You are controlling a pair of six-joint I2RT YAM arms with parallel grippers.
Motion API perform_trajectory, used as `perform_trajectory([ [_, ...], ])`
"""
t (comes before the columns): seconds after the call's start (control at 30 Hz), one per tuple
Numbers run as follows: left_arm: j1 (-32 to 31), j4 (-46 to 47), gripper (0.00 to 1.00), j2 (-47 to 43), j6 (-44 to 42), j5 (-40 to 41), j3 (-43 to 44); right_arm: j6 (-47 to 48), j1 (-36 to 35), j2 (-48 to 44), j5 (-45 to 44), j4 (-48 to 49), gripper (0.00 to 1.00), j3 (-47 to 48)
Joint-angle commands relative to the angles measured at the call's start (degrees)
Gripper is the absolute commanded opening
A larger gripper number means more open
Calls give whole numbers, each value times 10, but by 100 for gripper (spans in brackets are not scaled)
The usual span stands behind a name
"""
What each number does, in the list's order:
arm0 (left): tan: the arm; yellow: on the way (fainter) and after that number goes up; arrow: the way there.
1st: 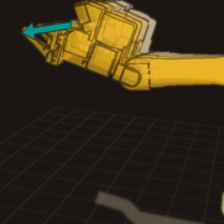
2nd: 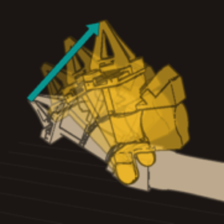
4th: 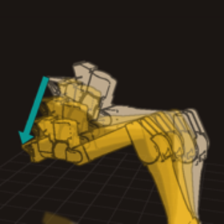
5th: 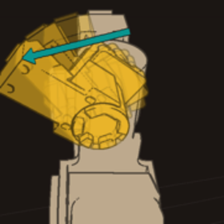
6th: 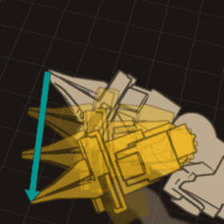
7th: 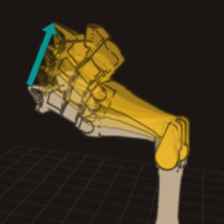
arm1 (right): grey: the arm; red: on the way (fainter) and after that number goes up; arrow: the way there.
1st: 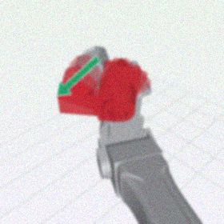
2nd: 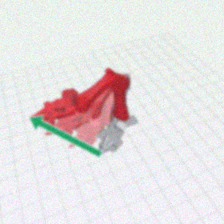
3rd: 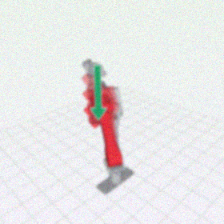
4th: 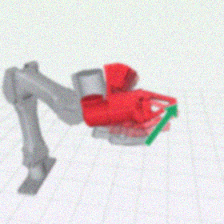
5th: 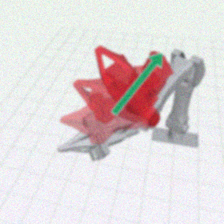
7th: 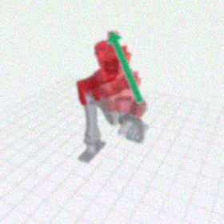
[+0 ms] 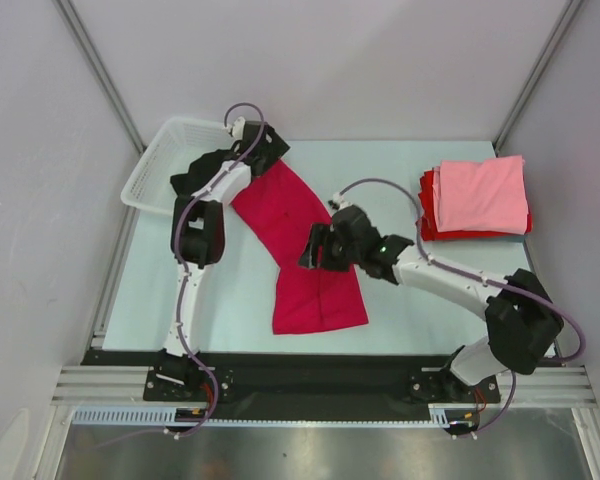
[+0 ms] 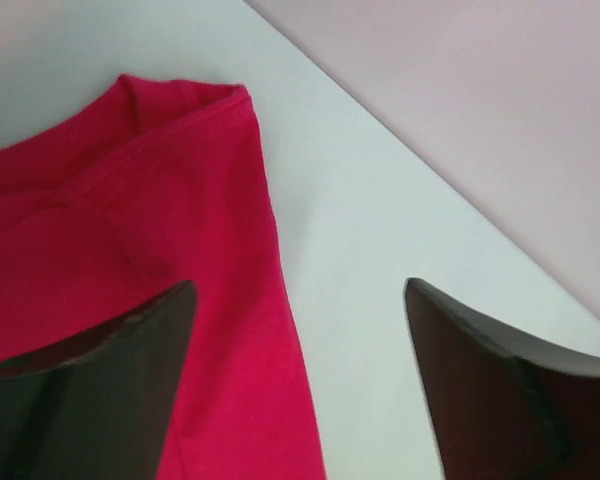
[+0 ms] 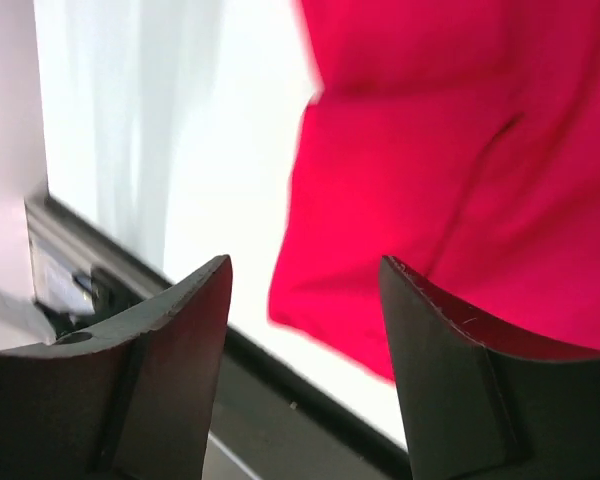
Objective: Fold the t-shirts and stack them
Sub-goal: Fold the tshirt
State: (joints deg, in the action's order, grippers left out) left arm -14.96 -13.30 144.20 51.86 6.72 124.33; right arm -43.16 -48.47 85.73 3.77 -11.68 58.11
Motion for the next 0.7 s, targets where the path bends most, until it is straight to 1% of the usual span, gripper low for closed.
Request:
perform_trajectory([
  [0.0,-6,37,96,0,-16,4,31,85,79,3,54,-26,66,51],
  [0.03,-7,38,98,-3,-25,5,30,96,116,18,77,-17,66,60],
  [0.07,-7,39,100,-15,-40,7,28,102,137,31,89,-13,65,70],
  [0.13,-8,50,100,-32,-64,4,15,129,169,61,140,11,63,106],
  [0.17,-8,53,100,-42,-88,3,12,137,201,105,155,13,62,128],
  [0.2,-8,56,100,-66,-98,3,7,148,213,129,181,15,61,151],
  [0.23,-8,60,100,-80,-107,3,-9,162,225,159,188,13,59,203],
  [0.27,-9,67,100,-98,-121,-6,-22,166,244,212,193,11,59,230],
  [0.3,-9,84,100,-133,-126,-10,-39,169,254,245,211,14,59,255],
  [0.33,-9,90,100,-154,-127,-11,-73,165,263,275,221,17,57,313],
  [0.37,-11,95,100,-175,-134,-14,-94,160,270,303,227,19,57,341],
  [0.4,-12,111,100,-195,-139,-20,-114,155,282,367,248,30,57,375],
  [0.43,-13,118,100,-240,-143,-24,-160,147,287,397,254,34,55,406],
  [0.47,-15,123,100,-260,-148,-31,-183,138,290,431,250,36,55,476],
  [0.5,-15,123,100,-310,-151,-44,-231,134,293,489,239,37,55,515],
  [0.53,-15,123,100,-333,-156,-50,-258,130,296,527,239,36,55,552],
  [0.57,-16,124,100,-363,-159,-49,-285,108,298,560,244,34,54,648],
  [0.6,-16,125,100,-388,-160,-55,-314,92,302,594,271,26,54,696],
  [0.63,-17,126,100,-412,-163,-57,-368,77,304,669,286,29,54,749],
  [0.67,-20,125,100,-464,-168,-55,-397,54,305,697,299,34,53,790],
])
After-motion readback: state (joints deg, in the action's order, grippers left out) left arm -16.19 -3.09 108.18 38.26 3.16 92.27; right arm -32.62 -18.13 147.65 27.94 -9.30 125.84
